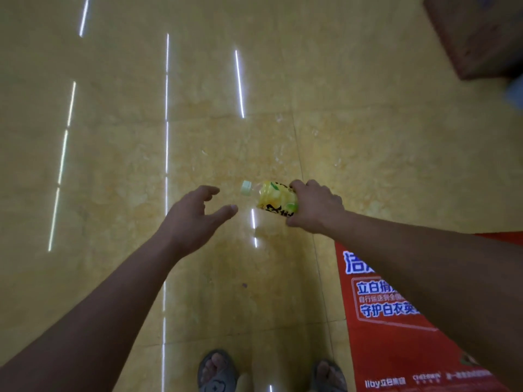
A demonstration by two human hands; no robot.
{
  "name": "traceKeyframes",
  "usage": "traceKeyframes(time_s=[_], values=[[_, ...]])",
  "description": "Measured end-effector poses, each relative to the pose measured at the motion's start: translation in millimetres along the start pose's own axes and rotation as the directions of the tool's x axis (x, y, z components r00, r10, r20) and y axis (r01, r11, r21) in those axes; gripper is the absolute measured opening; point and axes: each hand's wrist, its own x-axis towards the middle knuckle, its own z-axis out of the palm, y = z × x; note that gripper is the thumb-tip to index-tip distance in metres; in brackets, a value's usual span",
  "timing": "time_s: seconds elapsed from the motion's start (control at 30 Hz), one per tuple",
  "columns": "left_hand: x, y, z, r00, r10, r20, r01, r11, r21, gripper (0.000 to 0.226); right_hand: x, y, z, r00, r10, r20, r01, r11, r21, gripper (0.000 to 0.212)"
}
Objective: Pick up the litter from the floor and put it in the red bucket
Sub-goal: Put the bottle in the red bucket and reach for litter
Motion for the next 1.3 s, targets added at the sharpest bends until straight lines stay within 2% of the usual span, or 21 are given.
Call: traceKeyframes(time_s=[0.37,0.57,0.9,1.3], values=[[-94,148,-195,0.976,0.111,-0.185,-0.113,0.994,0.000,0.064,-119,-73,-232,0.984,-0.084,-0.160,0.093,0.994,0.054,0.075],[-152,205,-291,0.956,0.173,-0.238,-0.176,0.984,0.008,0.065,-194,-116,-326,0.969,-0.097,-0.228,0.119,0.990,0.082,0.074],[-231,237,-391,0.932,0.209,-0.295,-0.213,0.977,0.017,0.067,-287,-185,-406,0.933,-0.140,-0.331,0.166,0.985,0.052,0.075],[-280,249,-470,0.890,0.279,-0.362,-0.283,0.958,0.044,0.067,-334,-248,-469,0.877,-0.172,-0.449,0.213,0.976,0.040,0.081]])
